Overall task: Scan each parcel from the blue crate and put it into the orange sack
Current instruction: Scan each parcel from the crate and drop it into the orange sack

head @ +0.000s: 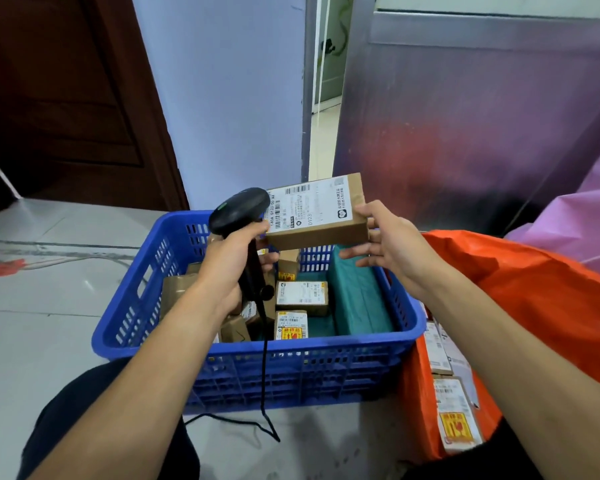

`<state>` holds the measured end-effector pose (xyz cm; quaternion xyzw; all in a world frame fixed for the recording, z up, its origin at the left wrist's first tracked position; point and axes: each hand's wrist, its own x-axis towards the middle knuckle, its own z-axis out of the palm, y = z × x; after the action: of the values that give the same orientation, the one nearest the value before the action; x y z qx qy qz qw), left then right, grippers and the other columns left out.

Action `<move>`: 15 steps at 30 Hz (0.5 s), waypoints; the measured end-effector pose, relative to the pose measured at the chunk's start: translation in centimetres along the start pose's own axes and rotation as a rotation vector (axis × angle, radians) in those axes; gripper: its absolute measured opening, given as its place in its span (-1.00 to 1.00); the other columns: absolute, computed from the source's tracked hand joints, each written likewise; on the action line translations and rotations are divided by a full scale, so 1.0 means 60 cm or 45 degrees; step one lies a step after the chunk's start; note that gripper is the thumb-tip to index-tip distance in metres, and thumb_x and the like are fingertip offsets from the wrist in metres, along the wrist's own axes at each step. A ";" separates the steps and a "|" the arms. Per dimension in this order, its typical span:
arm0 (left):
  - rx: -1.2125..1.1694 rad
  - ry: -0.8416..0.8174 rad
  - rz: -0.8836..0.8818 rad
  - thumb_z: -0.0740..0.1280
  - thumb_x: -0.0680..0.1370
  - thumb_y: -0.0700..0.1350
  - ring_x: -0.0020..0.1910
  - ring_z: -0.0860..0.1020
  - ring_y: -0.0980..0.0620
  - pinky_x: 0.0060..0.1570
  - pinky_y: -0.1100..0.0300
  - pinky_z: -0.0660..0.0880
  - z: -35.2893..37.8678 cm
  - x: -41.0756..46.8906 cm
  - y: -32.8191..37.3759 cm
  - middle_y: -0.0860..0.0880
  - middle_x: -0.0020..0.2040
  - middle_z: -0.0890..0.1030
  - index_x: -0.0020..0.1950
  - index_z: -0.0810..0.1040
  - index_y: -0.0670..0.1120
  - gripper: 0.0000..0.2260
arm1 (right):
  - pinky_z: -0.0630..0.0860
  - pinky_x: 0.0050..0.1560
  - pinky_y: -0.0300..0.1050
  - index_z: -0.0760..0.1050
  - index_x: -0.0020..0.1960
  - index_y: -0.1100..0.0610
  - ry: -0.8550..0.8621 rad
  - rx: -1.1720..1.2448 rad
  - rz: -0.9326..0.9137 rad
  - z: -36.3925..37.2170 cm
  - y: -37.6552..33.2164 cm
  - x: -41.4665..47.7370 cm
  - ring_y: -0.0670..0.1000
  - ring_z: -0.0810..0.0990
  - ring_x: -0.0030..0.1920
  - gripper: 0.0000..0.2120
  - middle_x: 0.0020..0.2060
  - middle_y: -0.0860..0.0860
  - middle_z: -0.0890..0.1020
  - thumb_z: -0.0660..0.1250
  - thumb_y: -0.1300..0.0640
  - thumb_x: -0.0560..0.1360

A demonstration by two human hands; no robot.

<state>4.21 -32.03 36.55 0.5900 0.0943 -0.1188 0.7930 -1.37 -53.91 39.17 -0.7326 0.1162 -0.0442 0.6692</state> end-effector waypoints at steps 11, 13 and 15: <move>-0.216 -0.040 -0.112 0.52 0.54 -0.04 -0.42 0.56 0.08 -0.33 0.16 0.58 -0.013 0.017 0.006 -0.01 -0.29 0.68 0.24 0.68 -0.13 -0.69 | 0.57 0.01 -0.02 0.59 0.18 0.12 -0.304 -0.249 0.105 -0.006 0.008 -0.015 0.16 0.75 -0.03 -0.64 -0.03 0.13 0.76 0.21 -0.12 0.65; -0.254 -0.025 -0.085 0.52 0.54 -0.07 -0.42 0.53 0.08 -0.34 0.19 0.56 -0.018 0.023 0.010 -0.02 -0.26 0.69 0.25 0.68 -0.15 -0.68 | 0.59 0.03 0.02 0.59 0.20 0.13 -0.337 -0.314 0.107 -0.003 0.012 -0.016 0.16 0.75 0.00 -0.66 -0.03 0.12 0.76 0.25 -0.10 0.64; -0.279 -0.033 -0.047 0.51 0.54 -0.09 -0.42 0.49 0.08 -0.37 0.21 0.54 -0.025 0.027 0.012 -0.01 -0.25 0.68 0.27 0.67 -0.14 -0.68 | 0.61 0.08 0.05 0.57 0.24 0.13 -0.359 -0.356 0.112 0.002 0.015 -0.017 0.15 0.74 0.02 -0.65 -0.01 0.11 0.76 0.29 -0.10 0.63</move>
<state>5.98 -30.52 36.33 0.4964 0.1073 -0.1300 0.8516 -2.42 -53.63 38.36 -0.8116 0.0582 0.1044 0.5719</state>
